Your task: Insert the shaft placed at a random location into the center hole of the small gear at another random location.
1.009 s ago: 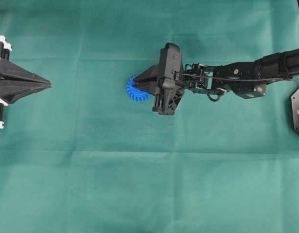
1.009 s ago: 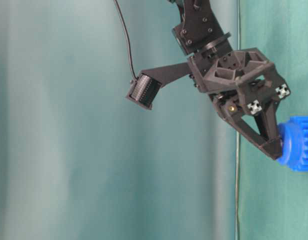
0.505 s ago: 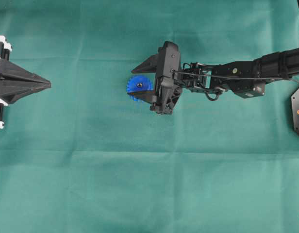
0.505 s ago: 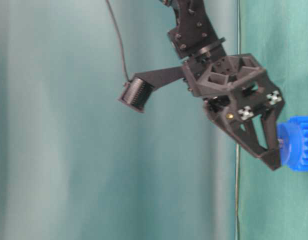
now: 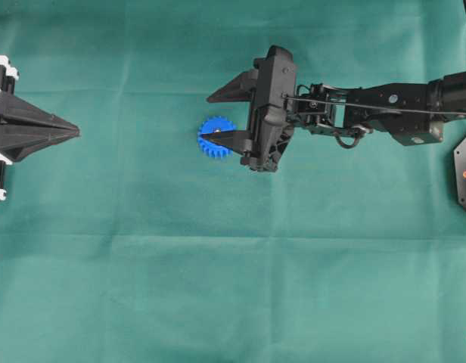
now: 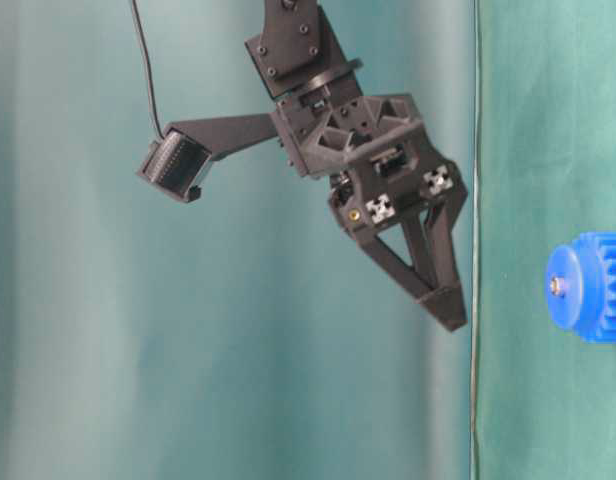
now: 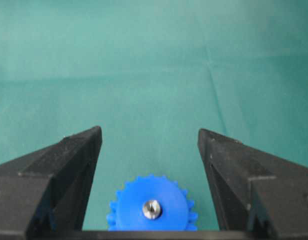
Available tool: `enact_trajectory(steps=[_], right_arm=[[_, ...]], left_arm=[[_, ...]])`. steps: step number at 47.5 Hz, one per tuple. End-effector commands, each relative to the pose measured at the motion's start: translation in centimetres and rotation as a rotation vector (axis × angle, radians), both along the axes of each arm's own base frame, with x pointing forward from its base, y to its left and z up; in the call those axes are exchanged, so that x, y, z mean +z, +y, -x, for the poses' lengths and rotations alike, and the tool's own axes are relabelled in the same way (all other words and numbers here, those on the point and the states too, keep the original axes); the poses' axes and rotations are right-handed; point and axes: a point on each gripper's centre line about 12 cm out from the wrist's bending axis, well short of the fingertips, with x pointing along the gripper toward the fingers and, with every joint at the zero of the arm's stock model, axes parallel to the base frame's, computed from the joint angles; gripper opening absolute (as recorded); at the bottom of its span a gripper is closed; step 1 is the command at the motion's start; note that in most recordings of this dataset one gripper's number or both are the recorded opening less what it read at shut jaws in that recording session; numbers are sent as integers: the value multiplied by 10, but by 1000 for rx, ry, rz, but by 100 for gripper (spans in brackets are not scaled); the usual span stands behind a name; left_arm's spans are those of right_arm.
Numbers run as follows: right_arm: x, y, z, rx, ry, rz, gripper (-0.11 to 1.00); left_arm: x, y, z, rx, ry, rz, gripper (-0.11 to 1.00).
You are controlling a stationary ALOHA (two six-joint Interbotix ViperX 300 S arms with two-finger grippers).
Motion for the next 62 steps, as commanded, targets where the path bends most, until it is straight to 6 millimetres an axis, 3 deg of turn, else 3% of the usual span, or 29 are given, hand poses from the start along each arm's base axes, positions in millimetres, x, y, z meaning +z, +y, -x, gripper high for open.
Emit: enact_trajectory(steps=[1, 21, 40, 50, 62], right_arm=[[18, 1, 3, -4, -46, -6, 79], [39, 8, 65, -3, -75, -5, 79], [46, 14, 122, -8, -107, -10, 79], [50, 17, 139, -7, -121, -10, 79], [50, 18, 144, -4, -116, -11, 79]], left_arm=[[5, 0, -2, -2, -12, -1, 0], [5, 0, -2, -2, -9, -1, 0], [5, 0, -2, -2, -9, -1, 0], [5, 0, -2, -2, -9, -1, 0], [5, 0, -2, -2, -9, -1, 0]])
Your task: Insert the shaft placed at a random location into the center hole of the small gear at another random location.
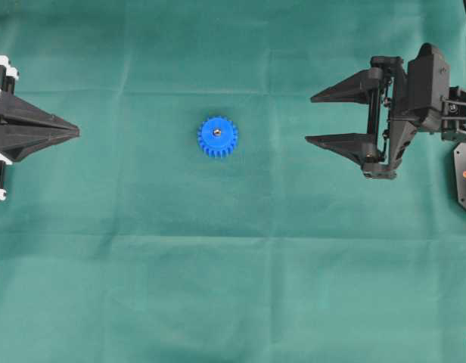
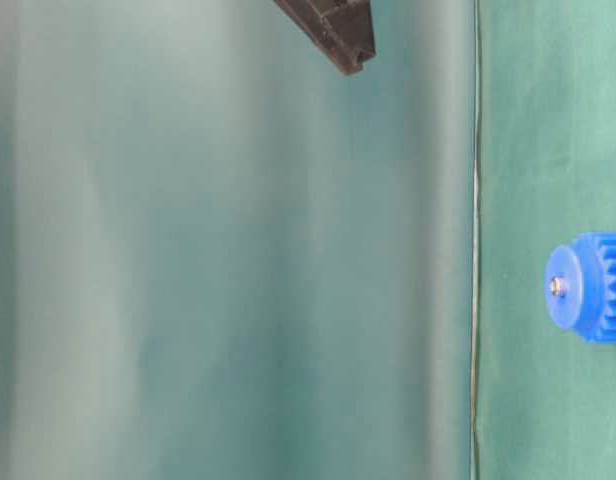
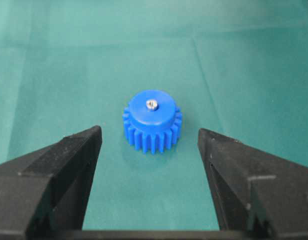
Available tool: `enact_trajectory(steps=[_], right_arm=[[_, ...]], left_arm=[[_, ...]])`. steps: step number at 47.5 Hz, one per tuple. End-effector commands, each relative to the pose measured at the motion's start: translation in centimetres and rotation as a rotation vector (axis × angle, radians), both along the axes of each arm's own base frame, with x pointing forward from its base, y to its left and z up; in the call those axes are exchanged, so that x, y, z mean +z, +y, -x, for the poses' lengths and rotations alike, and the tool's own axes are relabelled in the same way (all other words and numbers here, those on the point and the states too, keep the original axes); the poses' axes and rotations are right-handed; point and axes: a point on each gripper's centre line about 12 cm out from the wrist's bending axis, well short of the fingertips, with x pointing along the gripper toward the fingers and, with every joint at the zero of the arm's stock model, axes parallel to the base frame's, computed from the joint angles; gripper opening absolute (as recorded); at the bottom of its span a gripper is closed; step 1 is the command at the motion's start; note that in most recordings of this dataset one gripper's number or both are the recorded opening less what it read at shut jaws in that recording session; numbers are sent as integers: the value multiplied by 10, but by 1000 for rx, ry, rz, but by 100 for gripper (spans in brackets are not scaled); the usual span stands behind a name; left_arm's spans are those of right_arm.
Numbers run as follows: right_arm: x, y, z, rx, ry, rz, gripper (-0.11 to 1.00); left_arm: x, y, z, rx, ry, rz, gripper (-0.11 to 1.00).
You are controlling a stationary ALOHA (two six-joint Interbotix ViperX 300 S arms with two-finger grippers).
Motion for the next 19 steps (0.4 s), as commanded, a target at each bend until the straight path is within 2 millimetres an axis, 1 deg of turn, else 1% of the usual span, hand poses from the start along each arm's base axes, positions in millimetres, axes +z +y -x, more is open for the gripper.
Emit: enact_trajectory(steps=[1, 19], right_arm=[[7, 1, -2, -3, -24, -15, 79], [7, 2, -2, 3, -24, -14, 79]], left_arm=[[6, 0, -2, -2, -15, -1, 0], [6, 0, -2, -2, -15, -3, 0]])
